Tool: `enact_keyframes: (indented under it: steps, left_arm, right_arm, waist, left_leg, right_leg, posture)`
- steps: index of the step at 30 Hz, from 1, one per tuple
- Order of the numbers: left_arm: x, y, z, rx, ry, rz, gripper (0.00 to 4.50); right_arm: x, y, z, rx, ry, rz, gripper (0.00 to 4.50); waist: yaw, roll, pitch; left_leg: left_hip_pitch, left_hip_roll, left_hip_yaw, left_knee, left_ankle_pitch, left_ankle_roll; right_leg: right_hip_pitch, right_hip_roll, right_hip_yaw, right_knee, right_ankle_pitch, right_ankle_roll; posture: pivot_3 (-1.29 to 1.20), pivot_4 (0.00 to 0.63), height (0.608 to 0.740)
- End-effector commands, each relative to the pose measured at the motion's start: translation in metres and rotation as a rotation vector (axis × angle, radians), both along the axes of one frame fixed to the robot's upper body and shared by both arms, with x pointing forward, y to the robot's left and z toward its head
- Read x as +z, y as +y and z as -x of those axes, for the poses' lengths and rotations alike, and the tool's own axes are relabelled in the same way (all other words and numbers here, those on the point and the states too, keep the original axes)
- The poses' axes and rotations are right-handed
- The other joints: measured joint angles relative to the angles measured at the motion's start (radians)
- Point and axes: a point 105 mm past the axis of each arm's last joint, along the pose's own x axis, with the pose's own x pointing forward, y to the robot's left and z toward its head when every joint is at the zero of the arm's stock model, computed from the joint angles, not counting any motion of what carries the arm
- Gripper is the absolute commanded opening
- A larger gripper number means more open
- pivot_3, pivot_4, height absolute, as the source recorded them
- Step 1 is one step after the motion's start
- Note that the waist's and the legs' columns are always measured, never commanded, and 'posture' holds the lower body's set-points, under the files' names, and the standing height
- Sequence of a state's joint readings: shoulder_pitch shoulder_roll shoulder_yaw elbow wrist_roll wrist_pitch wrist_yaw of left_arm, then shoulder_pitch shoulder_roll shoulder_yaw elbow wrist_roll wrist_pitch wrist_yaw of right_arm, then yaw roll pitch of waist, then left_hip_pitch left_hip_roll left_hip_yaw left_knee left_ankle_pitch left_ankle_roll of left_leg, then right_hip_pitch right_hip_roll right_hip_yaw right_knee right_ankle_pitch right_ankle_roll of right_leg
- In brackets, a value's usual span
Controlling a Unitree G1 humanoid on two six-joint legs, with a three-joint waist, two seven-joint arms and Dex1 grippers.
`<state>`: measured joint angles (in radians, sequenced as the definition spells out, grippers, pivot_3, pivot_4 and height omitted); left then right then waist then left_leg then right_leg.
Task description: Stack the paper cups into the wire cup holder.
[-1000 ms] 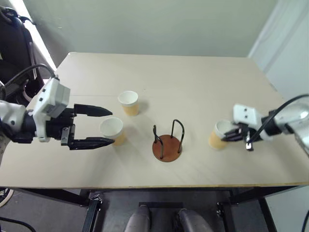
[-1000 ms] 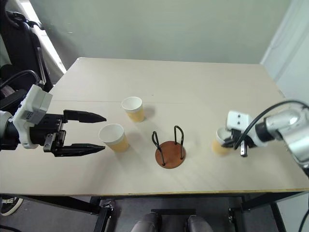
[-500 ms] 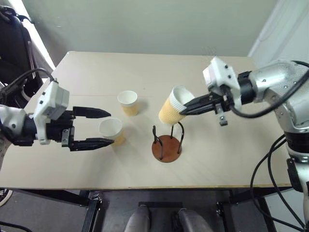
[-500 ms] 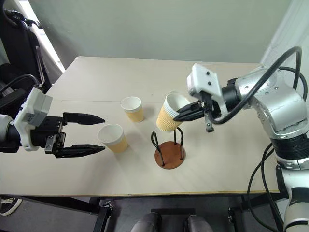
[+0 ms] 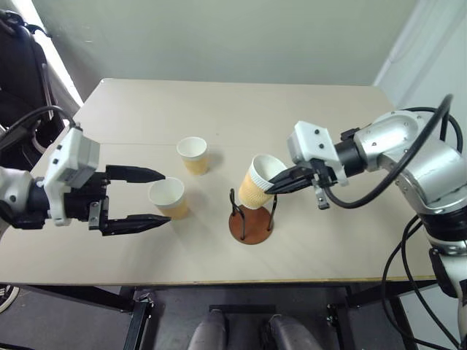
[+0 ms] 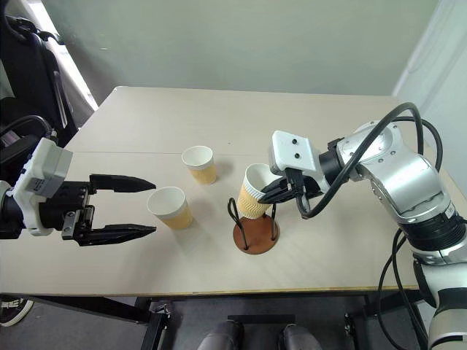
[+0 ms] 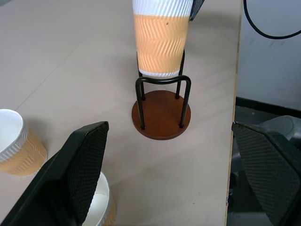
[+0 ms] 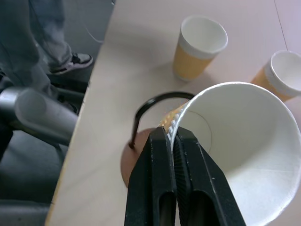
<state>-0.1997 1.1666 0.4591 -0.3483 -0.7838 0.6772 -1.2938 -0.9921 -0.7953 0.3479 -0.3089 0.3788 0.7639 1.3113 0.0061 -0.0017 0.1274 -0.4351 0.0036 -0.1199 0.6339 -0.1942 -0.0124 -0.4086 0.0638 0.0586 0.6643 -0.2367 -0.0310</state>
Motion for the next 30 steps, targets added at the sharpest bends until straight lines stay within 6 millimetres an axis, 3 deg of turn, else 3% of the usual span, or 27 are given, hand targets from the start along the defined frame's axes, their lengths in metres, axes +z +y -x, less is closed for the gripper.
enact_keyframes:
  steps: [1,8,12,13,15,17,19,24,30]
  left_arm:
    - [0.010,0.000,0.003,0.000,-0.046,-0.010,4.50]
    - [0.006,0.002,0.003,0.009,-0.034,-0.025,4.50]
    - [-0.011,0.009,-0.009,0.060,-0.023,-0.118,4.50]
    - [-0.013,0.011,-0.013,0.079,-0.031,-0.137,4.50]
    - [-0.023,0.024,-0.028,0.163,-0.049,-0.232,4.50]
    - [-0.032,0.032,-0.037,0.206,-0.048,-0.297,4.50]
    - [-0.036,0.031,-0.037,0.187,-0.024,-0.328,4.50]
    - [-0.036,0.028,-0.054,0.184,-0.084,-0.370,4.50]
    - [-0.044,0.020,-0.053,0.115,-0.030,-0.393,4.50]
  right_arm:
    - [0.002,-0.001,0.003,0.008,-0.022,0.010,0.61]
    - [0.003,-0.001,0.004,0.004,-0.015,-0.002,3.02]
    - [0.022,-0.032,-0.014,-0.140,0.016,-0.117,4.34]
    - [0.027,-0.040,-0.016,-0.167,0.025,-0.157,4.48]
    - [0.054,-0.086,0.007,-0.136,0.171,-0.399,4.48]
    - [0.064,-0.115,0.031,-0.065,0.153,-0.495,4.48]
    - [0.061,-0.130,0.023,-0.204,0.143,-0.517,4.48]
    - [0.056,-0.136,0.025,-0.286,0.136,-0.537,4.48]
    - [0.051,-0.135,0.033,-0.299,0.142,-0.555,4.48]
  waist:
    - [0.000,0.000,0.000]
    - [0.000,0.000,0.000]
    - [0.002,0.000,0.000]
    - [0.005,0.000,0.000]
    - [0.017,-0.001,0.000]
    - [0.029,-0.003,-0.001]
    - [0.029,-0.003,-0.001]
    - [0.006,-0.002,-0.001]
    - [0.001,0.000,-0.001]
  left_leg:
    - [0.000,0.000,0.000,0.000,0.000,0.000]
    - [0.000,0.000,0.000,-0.001,0.000,0.000]
    - [0.000,0.000,0.000,-0.001,0.000,0.000]
    - [0.000,0.000,0.000,-0.001,0.000,0.000]
    - [-0.001,0.000,0.000,0.000,0.000,0.000]
    - [-0.002,-0.001,0.000,-0.001,0.000,0.000]
    - [-0.002,-0.001,0.000,-0.002,-0.001,-0.001]
    - [0.002,0.001,0.000,-0.002,-0.003,-0.006]
    - [0.001,0.000,0.000,-0.002,-0.001,-0.004]
  right_leg:
    - [0.000,0.000,0.000,0.000,0.000,0.000]
    - [0.000,0.000,0.000,0.000,0.000,0.000]
    - [0.000,0.000,0.000,0.000,0.000,0.000]
    - [0.000,0.000,0.000,0.000,0.000,0.000]
    - [0.001,-0.001,0.000,-0.001,0.000,-0.001]
    - [0.000,-0.001,0.000,-0.002,-0.001,-0.001]
    - [0.001,-0.002,0.001,-0.002,-0.004,-0.003]
    - [0.001,0.002,0.001,0.000,-0.003,-0.004]
    - [0.002,0.002,0.001,0.000,-0.004,0.001]
  posture:
    - [0.00,0.150,0.740]
    - [0.00,0.150,0.740]
    - [0.00,0.150,0.740]
    - [0.00,0.150,0.740]
    - [0.00,0.150,0.740]
    - [0.00,0.150,0.740]
    - [0.00,0.150,0.740]
    - [0.00,0.150,0.740]
    - [0.00,0.150,0.740]
